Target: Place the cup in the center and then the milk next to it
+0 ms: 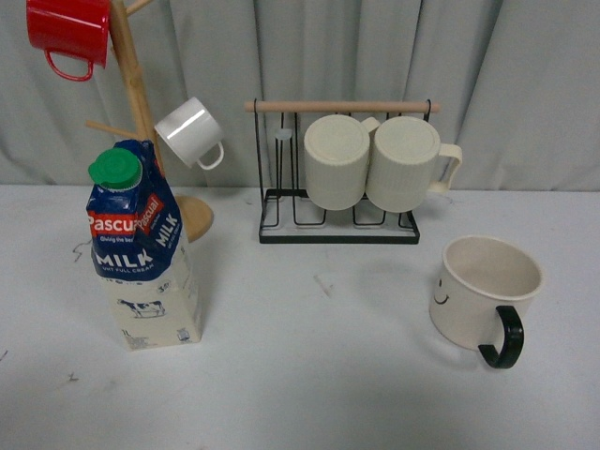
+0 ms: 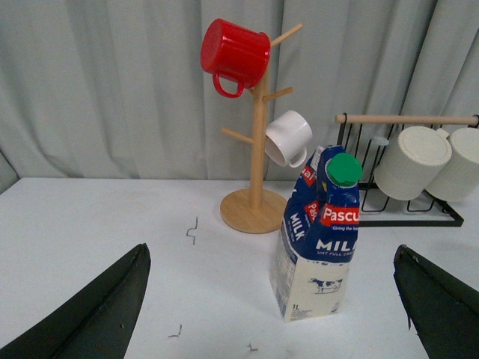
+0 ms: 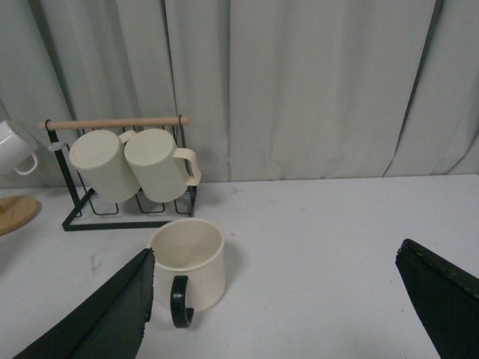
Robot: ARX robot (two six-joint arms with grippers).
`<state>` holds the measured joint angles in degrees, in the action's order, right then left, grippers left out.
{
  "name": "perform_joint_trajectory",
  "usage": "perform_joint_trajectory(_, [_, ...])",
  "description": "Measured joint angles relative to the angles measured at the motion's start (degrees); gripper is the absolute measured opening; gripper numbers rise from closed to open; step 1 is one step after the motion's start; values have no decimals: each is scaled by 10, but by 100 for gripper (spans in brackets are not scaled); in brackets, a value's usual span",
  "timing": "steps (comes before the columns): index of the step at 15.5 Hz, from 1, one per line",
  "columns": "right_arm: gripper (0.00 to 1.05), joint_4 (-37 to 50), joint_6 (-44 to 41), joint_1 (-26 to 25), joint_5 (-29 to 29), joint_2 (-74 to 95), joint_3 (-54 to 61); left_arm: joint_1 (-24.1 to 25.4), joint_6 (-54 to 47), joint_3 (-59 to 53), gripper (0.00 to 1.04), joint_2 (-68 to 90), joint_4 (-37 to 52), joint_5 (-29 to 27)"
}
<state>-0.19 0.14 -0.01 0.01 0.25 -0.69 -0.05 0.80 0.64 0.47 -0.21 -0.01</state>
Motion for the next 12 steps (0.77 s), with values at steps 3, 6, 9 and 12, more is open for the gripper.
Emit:
perform_joint_trajectory(3, [98, 0, 0, 0, 0, 0, 0, 0, 0, 0, 98, 0, 0, 0])
perform_joint_trajectory(6, [98, 0, 0, 0, 0, 0, 0, 0, 0, 0, 98, 0, 0, 0])
perform_joint_trajectory(9, [98, 0, 0, 0, 0, 0, 0, 0, 0, 0, 98, 0, 0, 0])
perform_joint_trajectory(12, [98, 0, 0, 0, 0, 0, 0, 0, 0, 0, 98, 0, 0, 0])
